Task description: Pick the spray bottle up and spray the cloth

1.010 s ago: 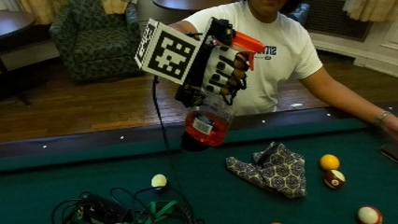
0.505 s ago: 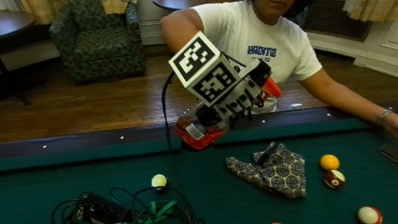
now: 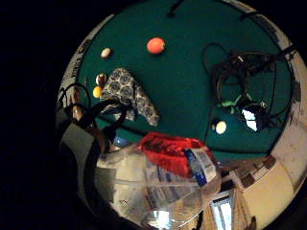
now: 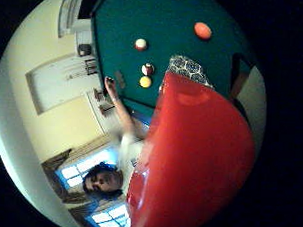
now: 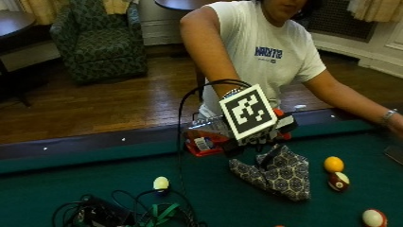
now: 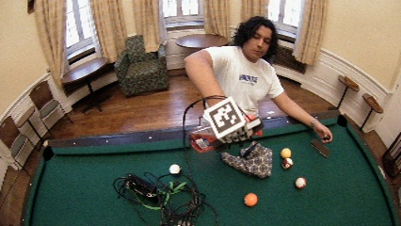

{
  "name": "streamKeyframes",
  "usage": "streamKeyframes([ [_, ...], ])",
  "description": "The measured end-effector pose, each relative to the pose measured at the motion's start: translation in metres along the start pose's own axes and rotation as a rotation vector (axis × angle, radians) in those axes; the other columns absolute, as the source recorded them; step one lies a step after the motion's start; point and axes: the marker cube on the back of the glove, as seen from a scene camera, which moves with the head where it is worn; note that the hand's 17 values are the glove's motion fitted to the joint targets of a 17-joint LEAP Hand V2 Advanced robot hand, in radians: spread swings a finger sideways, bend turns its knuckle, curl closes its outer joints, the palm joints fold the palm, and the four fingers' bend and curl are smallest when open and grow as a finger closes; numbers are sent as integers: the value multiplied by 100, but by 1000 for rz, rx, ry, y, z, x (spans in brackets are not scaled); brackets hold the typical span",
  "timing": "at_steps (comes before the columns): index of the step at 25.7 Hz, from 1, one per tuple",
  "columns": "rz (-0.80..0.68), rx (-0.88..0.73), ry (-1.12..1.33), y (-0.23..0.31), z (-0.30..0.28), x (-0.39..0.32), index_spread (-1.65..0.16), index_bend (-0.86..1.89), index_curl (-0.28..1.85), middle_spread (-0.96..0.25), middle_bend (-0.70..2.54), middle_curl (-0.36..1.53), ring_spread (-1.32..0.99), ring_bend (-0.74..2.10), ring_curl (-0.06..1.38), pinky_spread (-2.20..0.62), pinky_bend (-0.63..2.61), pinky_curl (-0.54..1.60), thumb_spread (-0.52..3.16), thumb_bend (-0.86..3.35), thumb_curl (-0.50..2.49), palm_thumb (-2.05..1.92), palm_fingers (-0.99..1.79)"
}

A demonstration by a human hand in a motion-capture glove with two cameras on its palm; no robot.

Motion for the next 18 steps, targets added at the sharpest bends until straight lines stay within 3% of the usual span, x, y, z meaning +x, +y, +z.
streamKeyframes([
  [18,214,-270,188,-42,81,10,-28,37,60,-23,57,54,-21,69,49,-31,49,42,31,-3,82,90,136],
])
